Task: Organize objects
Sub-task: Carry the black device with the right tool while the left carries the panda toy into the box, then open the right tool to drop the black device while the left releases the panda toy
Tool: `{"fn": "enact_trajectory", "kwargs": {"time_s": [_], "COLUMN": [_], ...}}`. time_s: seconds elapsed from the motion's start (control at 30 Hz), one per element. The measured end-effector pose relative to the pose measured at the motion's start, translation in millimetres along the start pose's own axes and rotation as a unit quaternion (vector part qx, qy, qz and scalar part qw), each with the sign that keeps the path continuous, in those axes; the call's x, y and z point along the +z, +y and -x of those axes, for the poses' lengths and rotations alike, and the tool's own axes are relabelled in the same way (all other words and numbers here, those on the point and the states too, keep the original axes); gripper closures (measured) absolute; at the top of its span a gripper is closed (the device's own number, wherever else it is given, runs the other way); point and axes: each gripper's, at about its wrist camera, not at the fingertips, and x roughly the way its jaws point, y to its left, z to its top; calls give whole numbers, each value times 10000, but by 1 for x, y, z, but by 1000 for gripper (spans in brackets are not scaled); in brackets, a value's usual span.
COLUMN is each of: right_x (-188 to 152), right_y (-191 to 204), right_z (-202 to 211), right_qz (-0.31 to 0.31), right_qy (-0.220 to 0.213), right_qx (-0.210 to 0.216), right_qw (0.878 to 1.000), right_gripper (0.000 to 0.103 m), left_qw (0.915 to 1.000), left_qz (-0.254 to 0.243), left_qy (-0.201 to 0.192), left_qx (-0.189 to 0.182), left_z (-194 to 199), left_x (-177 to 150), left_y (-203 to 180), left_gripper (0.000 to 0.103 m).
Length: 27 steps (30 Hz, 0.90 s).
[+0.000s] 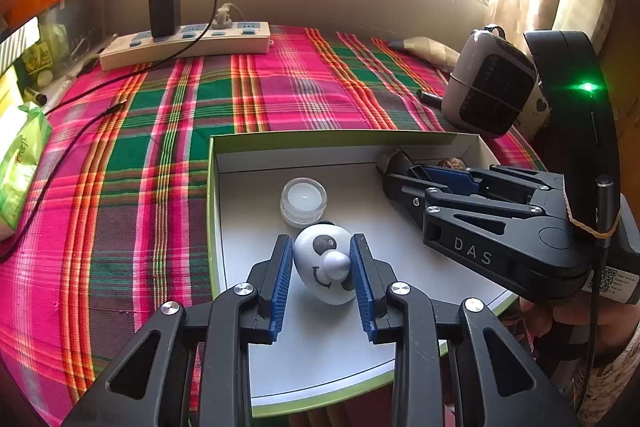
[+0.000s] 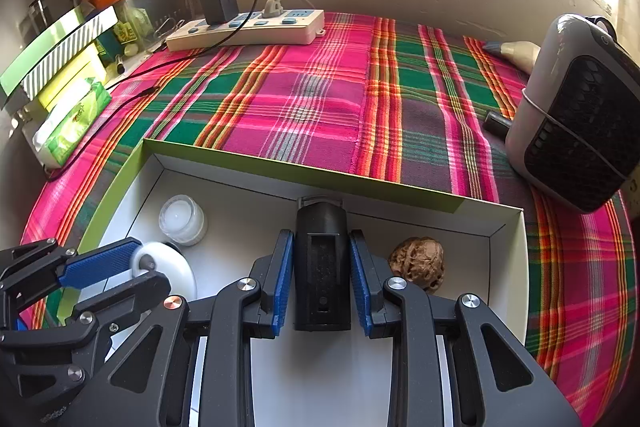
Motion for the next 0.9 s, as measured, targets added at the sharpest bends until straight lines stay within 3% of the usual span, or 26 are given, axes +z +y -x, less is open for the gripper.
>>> {"fn": "enact_trajectory", "kwargs": {"time_s": [0.63, 0.7, 0.77, 0.9], "right_x": [-2, -3, -3, -3], "right_y": [0, 0, 0, 1], "right_z": [4, 5, 6, 10], "right_qz": [-88, -91, -106, -111], "right_qy": [-68, -84, -97, -137], "right_qx": [25, 38, 31, 33], "right_qw": [9999, 9999, 9999, 9998], "right_gripper": [74, 72, 63, 63], "left_qw": [10000, 10000, 10000, 10000], "left_qz": [8, 15, 27, 49], "left_qy": [7, -1, -9, -28], "left_qx": [-7, -11, 11, 33], "left_z": [2, 3, 4, 8], "left_x": [0, -1, -1, -3], "left_y": [-1, -2, -2, -2], "left_gripper": [70, 68, 67, 65]}}
